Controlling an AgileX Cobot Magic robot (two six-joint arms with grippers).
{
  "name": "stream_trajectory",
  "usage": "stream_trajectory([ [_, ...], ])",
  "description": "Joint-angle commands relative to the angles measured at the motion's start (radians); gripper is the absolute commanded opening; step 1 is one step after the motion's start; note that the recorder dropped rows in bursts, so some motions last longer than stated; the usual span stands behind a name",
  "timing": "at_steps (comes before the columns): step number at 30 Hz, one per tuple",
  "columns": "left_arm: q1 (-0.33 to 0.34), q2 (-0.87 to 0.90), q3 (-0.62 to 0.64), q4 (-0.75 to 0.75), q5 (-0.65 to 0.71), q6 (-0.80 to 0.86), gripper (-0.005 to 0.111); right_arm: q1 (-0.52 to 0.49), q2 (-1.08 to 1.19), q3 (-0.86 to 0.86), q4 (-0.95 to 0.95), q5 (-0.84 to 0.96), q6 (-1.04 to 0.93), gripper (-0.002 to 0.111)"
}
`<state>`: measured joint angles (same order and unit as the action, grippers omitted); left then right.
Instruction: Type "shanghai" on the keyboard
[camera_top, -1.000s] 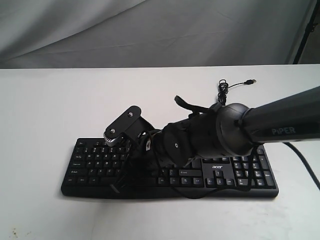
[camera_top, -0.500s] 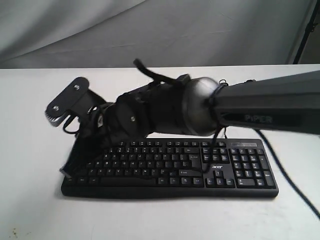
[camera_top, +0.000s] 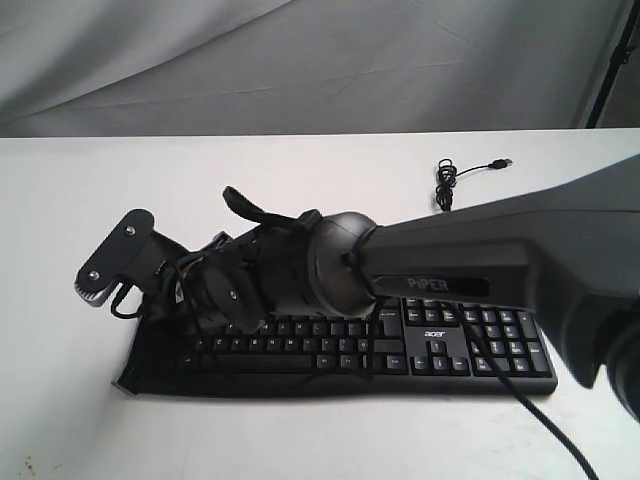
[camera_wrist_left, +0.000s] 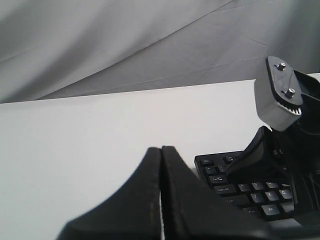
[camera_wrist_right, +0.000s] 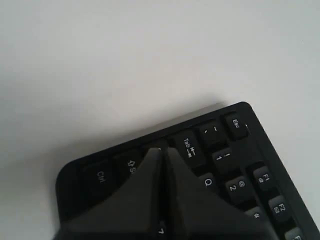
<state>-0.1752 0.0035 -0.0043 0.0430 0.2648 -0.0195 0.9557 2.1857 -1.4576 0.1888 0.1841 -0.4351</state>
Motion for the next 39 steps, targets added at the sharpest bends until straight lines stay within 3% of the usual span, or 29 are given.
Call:
stream_trajectory([
  [1,-0.004,-0.003,0.004,0.005,-0.006,-0.003,0.000,-0.018,0.005,-0.005,-0.015,-0.015,-0.008,0.000],
  [39,-0.004,-0.003,0.004,0.005,-0.006,-0.003,0.000,-0.028,0.051,-0.005,-0.053,0.015,-0.008,0.000],
])
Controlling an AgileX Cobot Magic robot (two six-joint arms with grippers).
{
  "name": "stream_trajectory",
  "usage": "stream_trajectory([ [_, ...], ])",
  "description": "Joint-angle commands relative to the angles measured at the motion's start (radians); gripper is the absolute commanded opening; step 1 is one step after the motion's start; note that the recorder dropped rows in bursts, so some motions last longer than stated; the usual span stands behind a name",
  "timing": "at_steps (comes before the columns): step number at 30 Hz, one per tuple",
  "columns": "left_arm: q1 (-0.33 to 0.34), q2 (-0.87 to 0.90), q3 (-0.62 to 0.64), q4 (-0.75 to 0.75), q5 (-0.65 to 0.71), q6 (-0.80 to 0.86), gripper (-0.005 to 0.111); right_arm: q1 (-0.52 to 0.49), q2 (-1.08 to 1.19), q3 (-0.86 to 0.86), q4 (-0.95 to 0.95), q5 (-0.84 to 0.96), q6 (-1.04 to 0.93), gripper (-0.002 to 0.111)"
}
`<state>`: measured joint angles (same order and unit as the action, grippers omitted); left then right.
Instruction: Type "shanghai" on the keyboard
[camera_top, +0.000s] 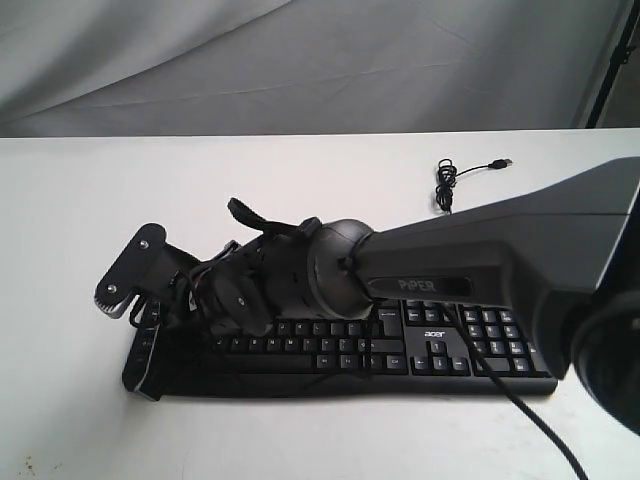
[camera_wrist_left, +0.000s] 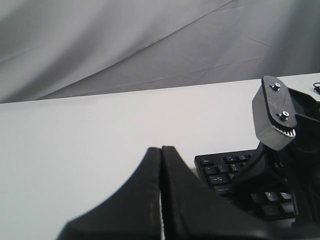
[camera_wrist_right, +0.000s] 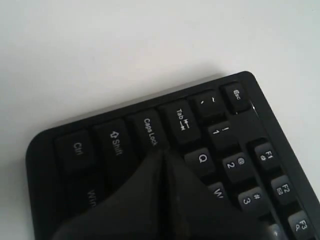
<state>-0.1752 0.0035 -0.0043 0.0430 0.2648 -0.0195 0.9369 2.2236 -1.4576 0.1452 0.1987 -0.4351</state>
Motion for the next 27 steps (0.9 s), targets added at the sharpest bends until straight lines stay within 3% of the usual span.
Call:
stream_trajectory([
  [1,-0.004,-0.003,0.004,0.005,-0.006,-0.003,0.000,-0.009,0.015,-0.005,-0.009,0.000,-0.008,0.000],
  [17,-0.004,-0.003,0.004,0.005,-0.006,-0.003,0.000,-0.054,-0.115,0.011,-0.035,0.102,0.003,0.000],
  [27,-0.004,-0.003,0.004,0.005,-0.006,-0.003,0.000,-0.090,-0.342,0.397,-0.001,0.014,0.017,0.000],
])
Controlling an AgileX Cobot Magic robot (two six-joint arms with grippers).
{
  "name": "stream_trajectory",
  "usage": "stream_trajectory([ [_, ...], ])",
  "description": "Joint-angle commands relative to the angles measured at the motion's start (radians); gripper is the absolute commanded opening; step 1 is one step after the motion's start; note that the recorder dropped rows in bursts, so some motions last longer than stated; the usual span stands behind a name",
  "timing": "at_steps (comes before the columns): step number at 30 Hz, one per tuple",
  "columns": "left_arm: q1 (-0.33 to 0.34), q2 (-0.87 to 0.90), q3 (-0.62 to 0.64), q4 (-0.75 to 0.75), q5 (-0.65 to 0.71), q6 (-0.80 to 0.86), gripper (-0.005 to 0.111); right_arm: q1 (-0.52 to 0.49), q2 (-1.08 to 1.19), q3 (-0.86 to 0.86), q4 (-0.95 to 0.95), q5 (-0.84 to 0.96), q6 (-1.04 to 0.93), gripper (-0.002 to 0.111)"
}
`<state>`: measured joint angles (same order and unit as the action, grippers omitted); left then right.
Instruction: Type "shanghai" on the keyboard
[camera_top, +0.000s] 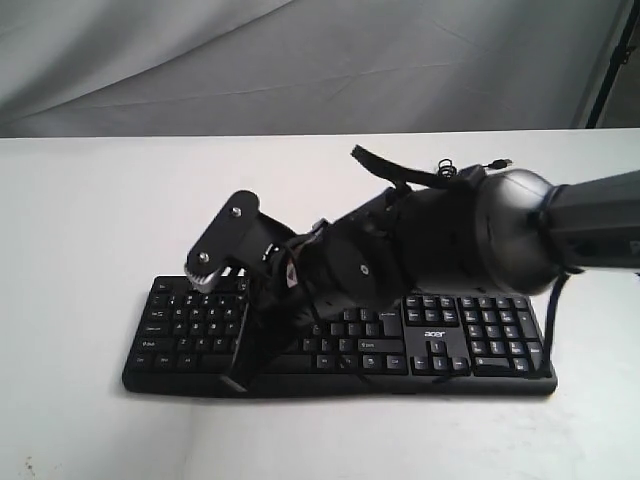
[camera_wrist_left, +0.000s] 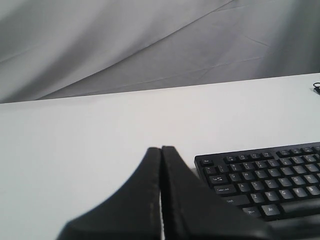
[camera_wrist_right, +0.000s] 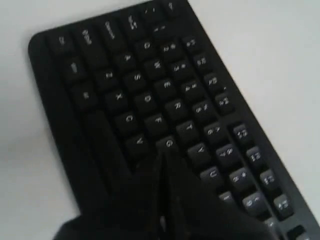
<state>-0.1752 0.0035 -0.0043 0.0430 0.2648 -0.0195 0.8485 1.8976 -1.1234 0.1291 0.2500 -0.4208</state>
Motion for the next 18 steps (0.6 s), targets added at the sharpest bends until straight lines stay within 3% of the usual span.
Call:
stream_trajectory([
  [1,-0.004,-0.003,0.004,0.005,-0.006,-0.003,0.000,-0.001,-0.007,0.071,0.014,-0.047,0.003,0.000],
  [18,-0.004,-0.003,0.004,0.005,-0.006,-0.003,0.000,-0.001,0.061,0.069,0.012,-0.143,-0.003,0.000],
])
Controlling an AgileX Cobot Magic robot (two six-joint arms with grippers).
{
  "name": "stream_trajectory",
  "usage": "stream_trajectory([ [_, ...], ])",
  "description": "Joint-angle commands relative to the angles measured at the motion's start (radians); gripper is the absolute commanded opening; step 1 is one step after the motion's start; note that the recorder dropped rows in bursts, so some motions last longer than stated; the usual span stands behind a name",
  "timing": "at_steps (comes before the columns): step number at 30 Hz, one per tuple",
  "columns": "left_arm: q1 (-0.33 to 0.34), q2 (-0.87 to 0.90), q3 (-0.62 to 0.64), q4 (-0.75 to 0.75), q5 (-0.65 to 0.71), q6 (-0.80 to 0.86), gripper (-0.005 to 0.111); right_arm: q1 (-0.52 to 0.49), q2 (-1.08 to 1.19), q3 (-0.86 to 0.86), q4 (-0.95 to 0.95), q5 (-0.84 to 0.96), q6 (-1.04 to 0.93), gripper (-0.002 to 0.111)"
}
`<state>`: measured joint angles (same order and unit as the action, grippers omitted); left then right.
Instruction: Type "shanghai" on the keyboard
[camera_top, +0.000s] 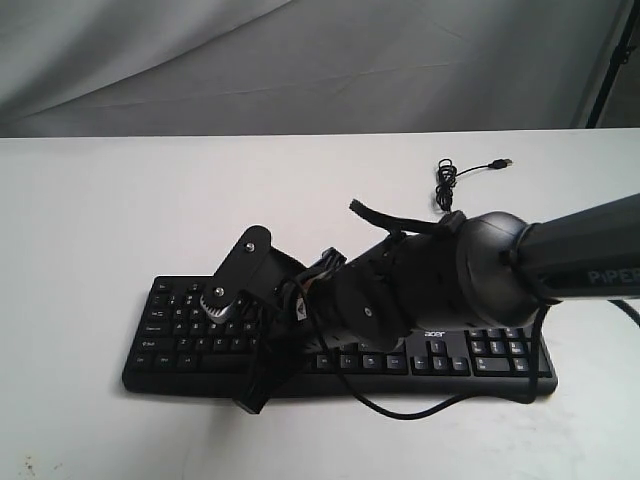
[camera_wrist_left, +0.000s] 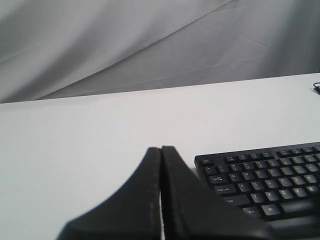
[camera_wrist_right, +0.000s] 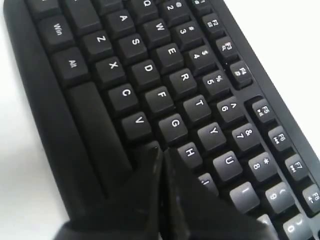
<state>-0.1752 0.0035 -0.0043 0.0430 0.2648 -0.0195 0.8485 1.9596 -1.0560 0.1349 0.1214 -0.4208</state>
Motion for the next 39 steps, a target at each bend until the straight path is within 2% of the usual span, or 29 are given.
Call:
stream_trajectory([
  [1,-0.004,-0.003,0.004,0.005,-0.006,-0.003,0.000,-0.001,-0.001,0.001,0.006,-0.015,-0.006,0.000],
  [39,-0.004,-0.003,0.004,0.005,-0.006,-0.003,0.000,-0.021,0.024,0.001,0.006,-0.002,-0.020,0.000],
])
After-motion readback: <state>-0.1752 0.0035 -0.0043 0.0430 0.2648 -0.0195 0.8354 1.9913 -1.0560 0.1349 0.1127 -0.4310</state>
